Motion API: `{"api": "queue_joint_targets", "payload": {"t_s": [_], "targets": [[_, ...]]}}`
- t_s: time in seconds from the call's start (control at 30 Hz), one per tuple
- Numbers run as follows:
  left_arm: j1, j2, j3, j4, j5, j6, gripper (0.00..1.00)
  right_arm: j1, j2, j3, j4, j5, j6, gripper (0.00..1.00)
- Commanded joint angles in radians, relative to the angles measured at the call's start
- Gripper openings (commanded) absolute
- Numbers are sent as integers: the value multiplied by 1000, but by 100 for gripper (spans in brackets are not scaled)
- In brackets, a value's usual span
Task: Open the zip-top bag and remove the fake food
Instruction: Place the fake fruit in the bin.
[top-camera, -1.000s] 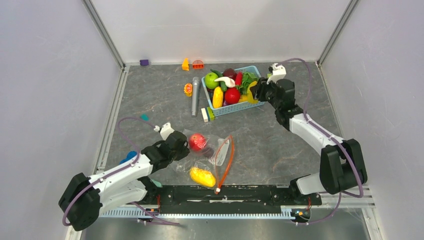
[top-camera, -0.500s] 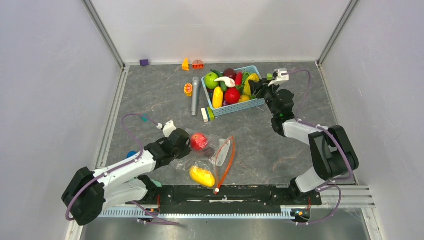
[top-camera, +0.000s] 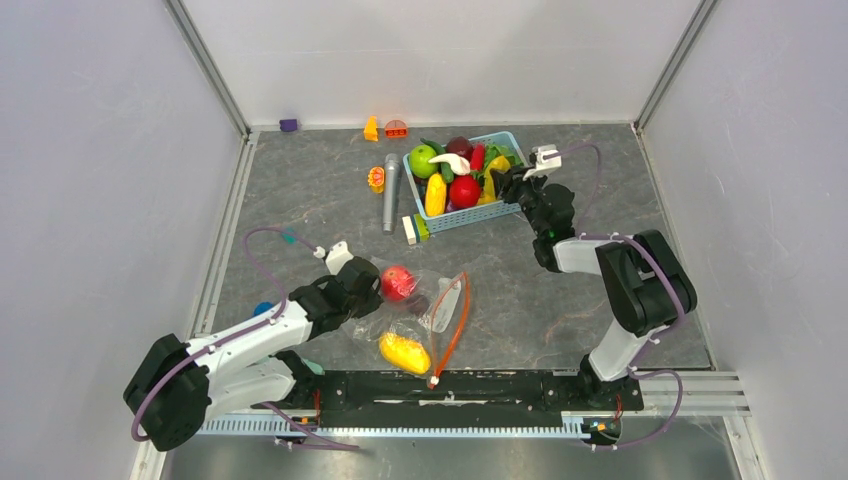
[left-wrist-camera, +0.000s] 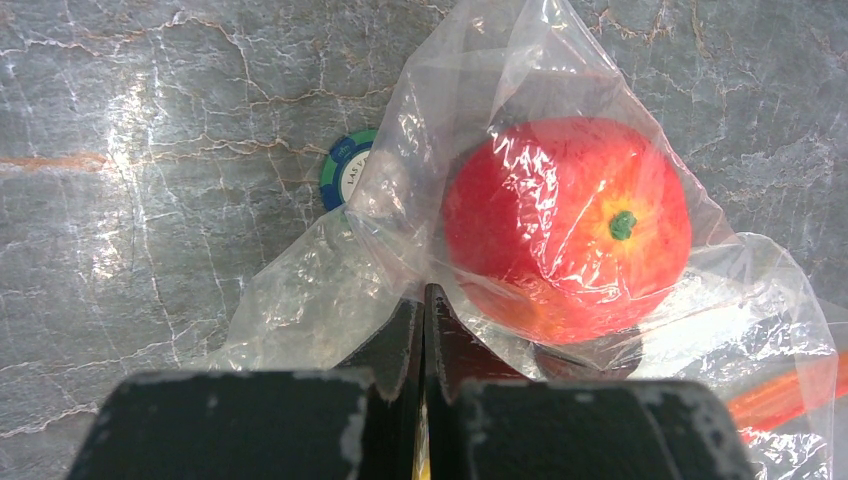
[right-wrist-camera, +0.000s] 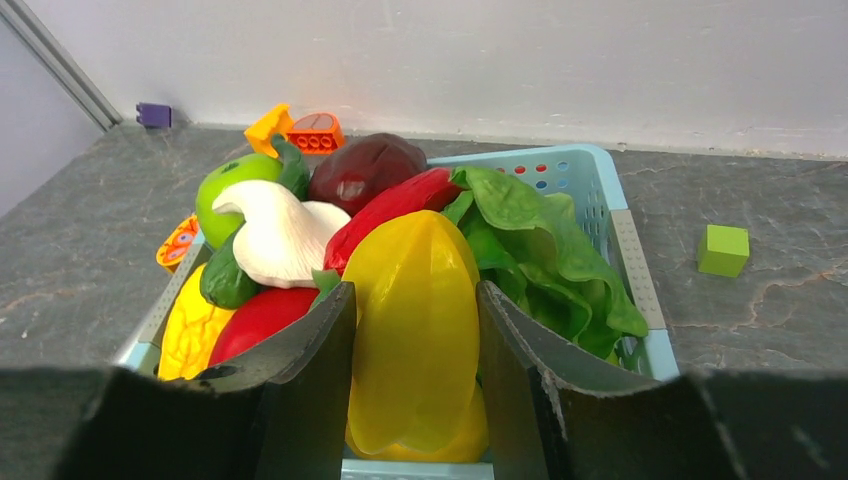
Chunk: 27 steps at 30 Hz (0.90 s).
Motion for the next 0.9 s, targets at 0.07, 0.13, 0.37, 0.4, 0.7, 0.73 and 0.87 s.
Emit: {"api": "queue_joint_targets", "payload": {"t_s": [0.07, 0.13, 0.37, 0.4, 0.7, 0.73, 0.87], "targets": [[6, -3, 20, 2, -3, 8, 2, 16, 33, 34, 61, 14, -96, 17], [7, -3, 20, 2, -4, 8, 2, 17, 46, 46, 53, 15, -102, 17], [8, -1, 19, 0, -3, 8, 2, 22, 87, 71, 58, 40, -106, 17], [8, -1, 19, 1, -3, 8, 2, 23, 91, 73, 58, 41, -109, 17], [13, 2, 15, 2, -3, 9, 2, 30, 112, 83, 32, 45, -126, 17], [14, 2, 15, 2, -3, 8, 2, 31, 109, 77, 32, 43, -128, 17], [14, 2, 13, 7, -2, 6, 2, 33, 96, 55, 24, 39, -135, 17]]}}
